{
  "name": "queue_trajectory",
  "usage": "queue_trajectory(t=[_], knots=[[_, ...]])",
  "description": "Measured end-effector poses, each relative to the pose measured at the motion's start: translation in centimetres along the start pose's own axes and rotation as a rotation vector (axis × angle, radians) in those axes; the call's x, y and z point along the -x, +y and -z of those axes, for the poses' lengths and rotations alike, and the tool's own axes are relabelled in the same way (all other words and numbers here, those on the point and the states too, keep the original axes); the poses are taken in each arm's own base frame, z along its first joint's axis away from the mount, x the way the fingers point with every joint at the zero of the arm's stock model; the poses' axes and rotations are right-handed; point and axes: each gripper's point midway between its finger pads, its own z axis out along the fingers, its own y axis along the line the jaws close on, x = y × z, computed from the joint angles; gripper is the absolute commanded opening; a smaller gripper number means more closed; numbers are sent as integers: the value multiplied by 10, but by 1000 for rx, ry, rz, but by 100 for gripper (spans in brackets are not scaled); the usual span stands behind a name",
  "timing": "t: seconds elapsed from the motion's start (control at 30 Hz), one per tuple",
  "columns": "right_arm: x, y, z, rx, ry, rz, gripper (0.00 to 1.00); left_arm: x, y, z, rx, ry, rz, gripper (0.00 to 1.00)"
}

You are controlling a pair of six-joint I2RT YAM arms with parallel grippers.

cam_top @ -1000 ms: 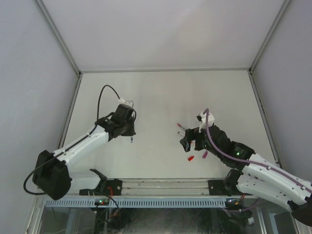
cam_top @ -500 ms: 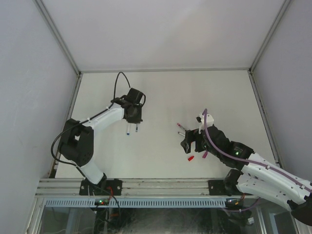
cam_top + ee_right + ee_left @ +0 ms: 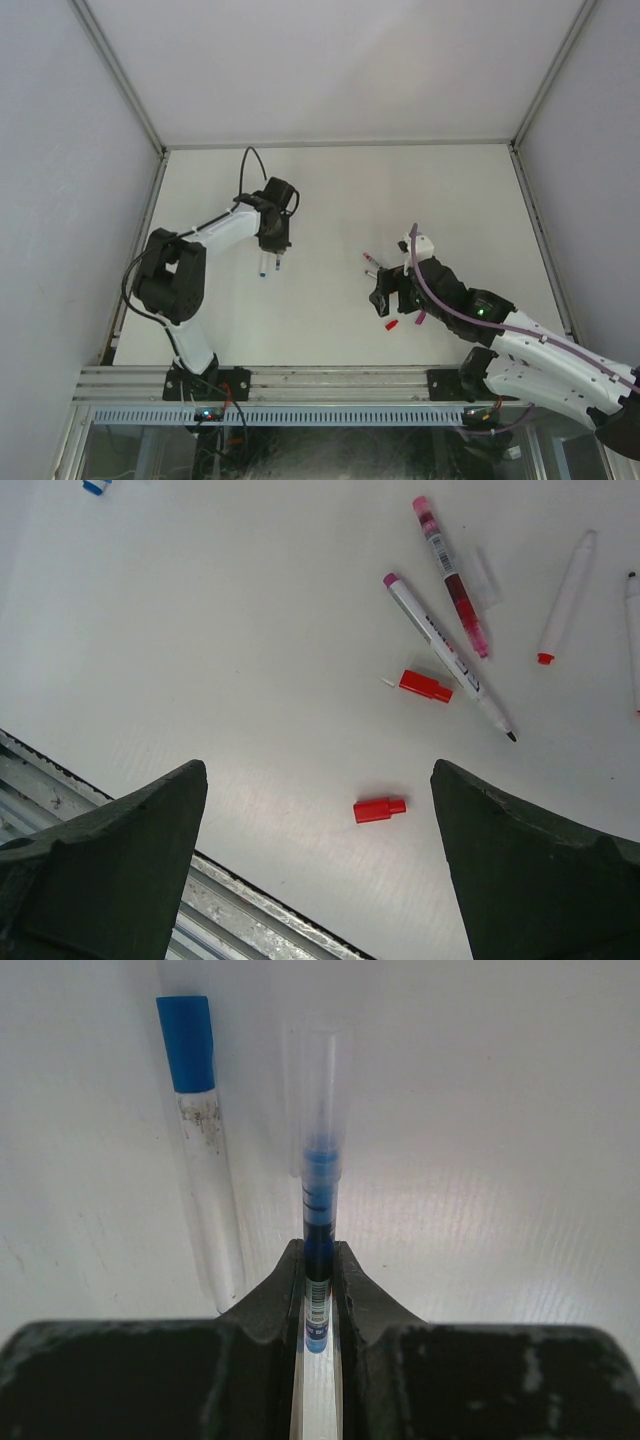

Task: Insert the pens into the pen caps
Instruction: Place the pen at the center of the board.

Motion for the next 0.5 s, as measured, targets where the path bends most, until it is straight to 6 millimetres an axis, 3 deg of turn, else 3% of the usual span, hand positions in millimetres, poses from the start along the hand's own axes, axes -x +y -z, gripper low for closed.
queue_trajectory(t=[0.5], knots=[[-6,-1,-4,-6,26,5,92,2,-5,-25,21,44,-2,17]])
